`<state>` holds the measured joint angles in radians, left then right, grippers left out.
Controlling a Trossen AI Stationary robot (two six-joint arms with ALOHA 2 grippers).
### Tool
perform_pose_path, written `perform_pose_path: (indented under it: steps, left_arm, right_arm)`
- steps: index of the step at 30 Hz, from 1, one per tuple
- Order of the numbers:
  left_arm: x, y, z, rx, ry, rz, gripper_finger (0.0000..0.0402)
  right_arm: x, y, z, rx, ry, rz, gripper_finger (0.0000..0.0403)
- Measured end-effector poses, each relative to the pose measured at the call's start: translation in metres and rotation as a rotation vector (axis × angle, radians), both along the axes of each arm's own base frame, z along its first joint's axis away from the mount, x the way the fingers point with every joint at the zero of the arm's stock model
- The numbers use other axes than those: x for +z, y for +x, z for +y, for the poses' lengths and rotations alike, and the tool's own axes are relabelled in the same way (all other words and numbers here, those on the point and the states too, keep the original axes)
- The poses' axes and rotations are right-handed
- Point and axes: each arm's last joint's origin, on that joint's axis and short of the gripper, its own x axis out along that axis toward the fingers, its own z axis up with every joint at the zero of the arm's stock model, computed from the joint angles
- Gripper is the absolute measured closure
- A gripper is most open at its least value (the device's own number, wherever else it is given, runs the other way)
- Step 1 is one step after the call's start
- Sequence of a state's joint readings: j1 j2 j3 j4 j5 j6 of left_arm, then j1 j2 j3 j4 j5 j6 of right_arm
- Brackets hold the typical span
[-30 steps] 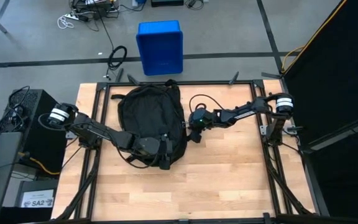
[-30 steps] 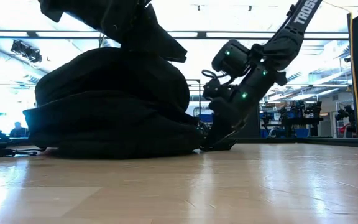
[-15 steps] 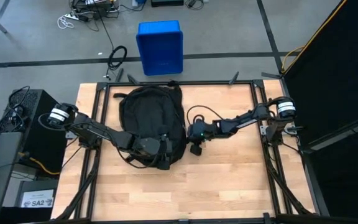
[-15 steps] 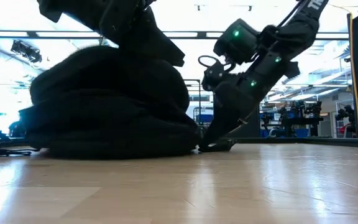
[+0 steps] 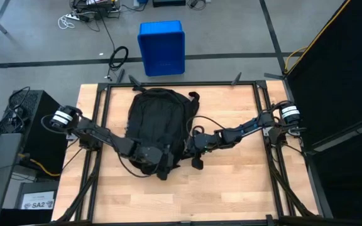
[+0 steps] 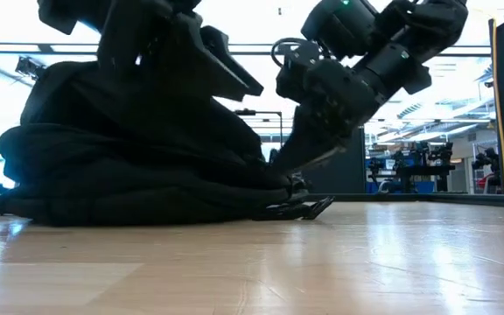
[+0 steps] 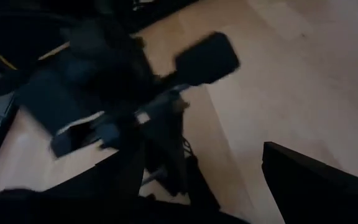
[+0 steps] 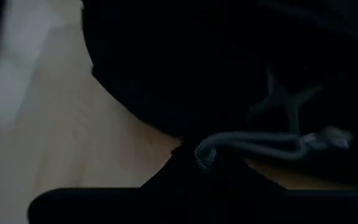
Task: Unpack backpack
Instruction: Close the backpack
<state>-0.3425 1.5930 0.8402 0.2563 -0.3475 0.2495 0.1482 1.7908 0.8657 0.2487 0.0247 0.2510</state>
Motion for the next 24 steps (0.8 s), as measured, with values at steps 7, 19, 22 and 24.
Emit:
perform_pose_path:
  steps: [7, 19, 22, 24]
  left_arm:
    - [-0.024, 0.017, -0.005, 0.060, 0.155, 0.060, 0.0114]
    - [-0.046, 0.046, -0.014, 0.032, 0.388, 0.134, 0.0146]
    - [-0.047, 0.045, -0.013, 0.039, 0.408, 0.160, 0.0173]
    - [-0.048, 0.044, -0.012, 0.047, 0.416, 0.173, 0.0189]
  right_arm:
    - [0.010, 0.007, 0.005, 0.088, 0.064, -0.029, 0.0403]
    - [0.003, 0.000, 0.010, 0.148, 0.112, 0.074, 0.0403]
    - [0.002, -0.001, 0.011, 0.156, 0.117, 0.098, 0.0403]
    - [0.001, -0.002, 0.013, 0.171, 0.127, 0.111, 0.0403]
